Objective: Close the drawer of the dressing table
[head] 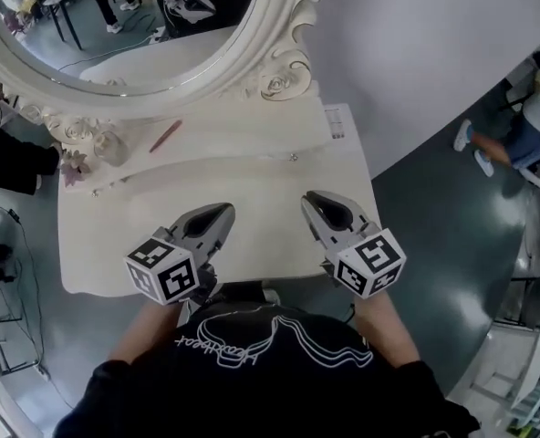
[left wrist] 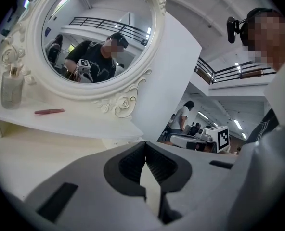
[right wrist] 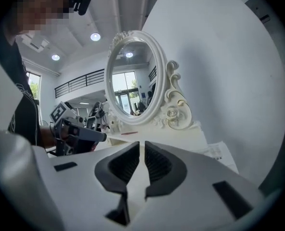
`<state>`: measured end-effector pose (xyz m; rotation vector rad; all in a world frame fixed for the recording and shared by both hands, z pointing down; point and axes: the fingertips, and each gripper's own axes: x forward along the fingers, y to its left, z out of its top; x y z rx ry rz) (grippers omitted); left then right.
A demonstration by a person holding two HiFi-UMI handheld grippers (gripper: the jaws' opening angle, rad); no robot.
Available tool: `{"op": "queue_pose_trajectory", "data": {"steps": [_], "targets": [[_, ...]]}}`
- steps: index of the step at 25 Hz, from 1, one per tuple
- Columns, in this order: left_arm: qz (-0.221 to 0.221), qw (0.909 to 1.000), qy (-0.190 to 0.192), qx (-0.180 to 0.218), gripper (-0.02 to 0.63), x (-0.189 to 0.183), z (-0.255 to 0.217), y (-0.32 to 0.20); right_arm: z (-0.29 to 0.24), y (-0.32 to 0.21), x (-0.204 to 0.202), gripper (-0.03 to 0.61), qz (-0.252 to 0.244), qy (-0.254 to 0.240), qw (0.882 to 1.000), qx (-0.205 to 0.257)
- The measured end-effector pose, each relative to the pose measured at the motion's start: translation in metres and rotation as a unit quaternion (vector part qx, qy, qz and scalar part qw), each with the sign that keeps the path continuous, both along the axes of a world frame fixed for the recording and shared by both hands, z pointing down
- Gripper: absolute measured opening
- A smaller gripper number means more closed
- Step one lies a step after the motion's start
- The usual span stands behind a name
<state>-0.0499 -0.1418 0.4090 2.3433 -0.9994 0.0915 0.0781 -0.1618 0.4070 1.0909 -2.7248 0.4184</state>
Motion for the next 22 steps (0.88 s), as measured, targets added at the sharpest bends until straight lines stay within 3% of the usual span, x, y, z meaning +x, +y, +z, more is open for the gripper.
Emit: {"op": "queue_pose_trajectory", "data": {"steps": [2,11,22], "targets": [[0.003,0.9999,0.003,0.016,0.004,0.006,-0.013,0.007,-0.014,0.012,-0.001,0.005,-0.01,-0.016,1.0,0.012],[0.018,0.998,0.008,0.06,0.005,0.028,-0.042,0.036,-0.036,0.047,0.008,0.003,-0.032,-0.077,0.996,0.017],[0.027,0.9962,-0.007,0.082,0.003,0.04,-0.051,0.05,-0.042,0.064,0.014,0.003,-0.04,-0.076,0.996,0.032]]}}
